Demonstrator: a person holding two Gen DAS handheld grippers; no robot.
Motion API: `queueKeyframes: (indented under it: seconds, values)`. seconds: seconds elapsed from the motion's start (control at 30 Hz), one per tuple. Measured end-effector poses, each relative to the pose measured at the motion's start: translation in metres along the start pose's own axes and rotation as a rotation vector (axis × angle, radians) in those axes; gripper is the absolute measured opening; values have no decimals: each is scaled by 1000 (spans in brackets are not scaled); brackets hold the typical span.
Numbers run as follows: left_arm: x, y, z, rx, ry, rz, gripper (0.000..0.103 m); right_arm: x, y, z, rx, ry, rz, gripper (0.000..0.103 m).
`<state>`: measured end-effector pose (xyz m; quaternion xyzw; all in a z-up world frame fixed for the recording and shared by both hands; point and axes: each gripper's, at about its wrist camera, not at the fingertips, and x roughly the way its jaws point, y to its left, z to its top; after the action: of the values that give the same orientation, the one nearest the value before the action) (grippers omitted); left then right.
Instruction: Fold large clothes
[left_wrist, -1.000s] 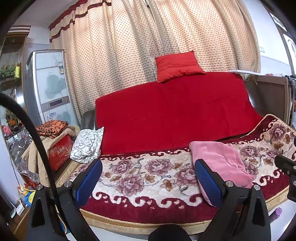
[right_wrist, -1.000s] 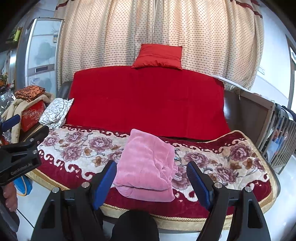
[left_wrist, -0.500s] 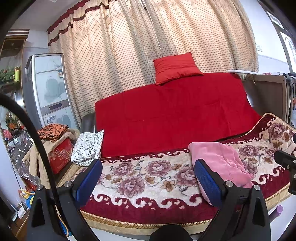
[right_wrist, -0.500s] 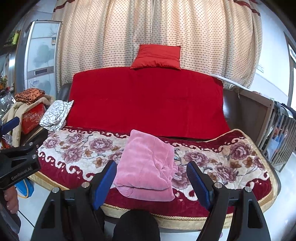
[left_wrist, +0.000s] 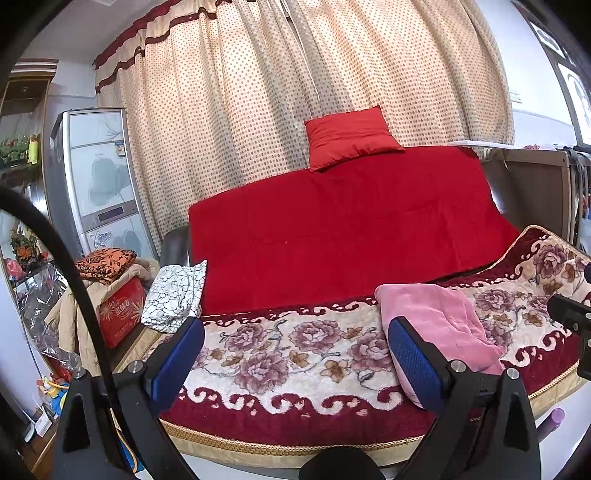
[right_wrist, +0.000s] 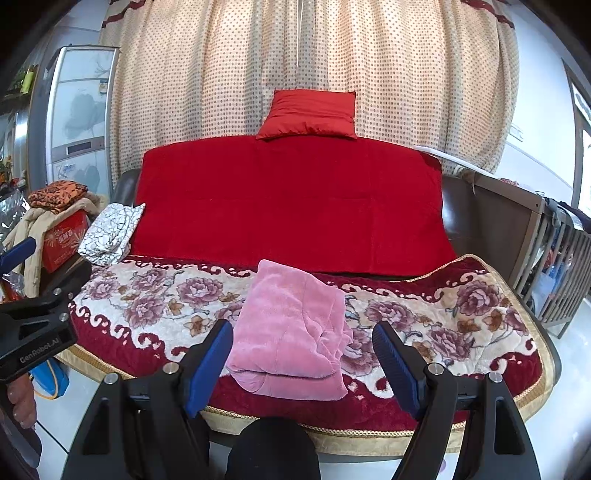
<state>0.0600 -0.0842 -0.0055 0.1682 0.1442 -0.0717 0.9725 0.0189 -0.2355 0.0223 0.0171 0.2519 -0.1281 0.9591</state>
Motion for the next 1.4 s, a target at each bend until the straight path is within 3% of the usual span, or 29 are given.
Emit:
queueKeyframes:
  seconds: [1.4]
  values:
    - [-6,3,-1,4,-1,-4,100,-16,5,1,0,-23,9,81]
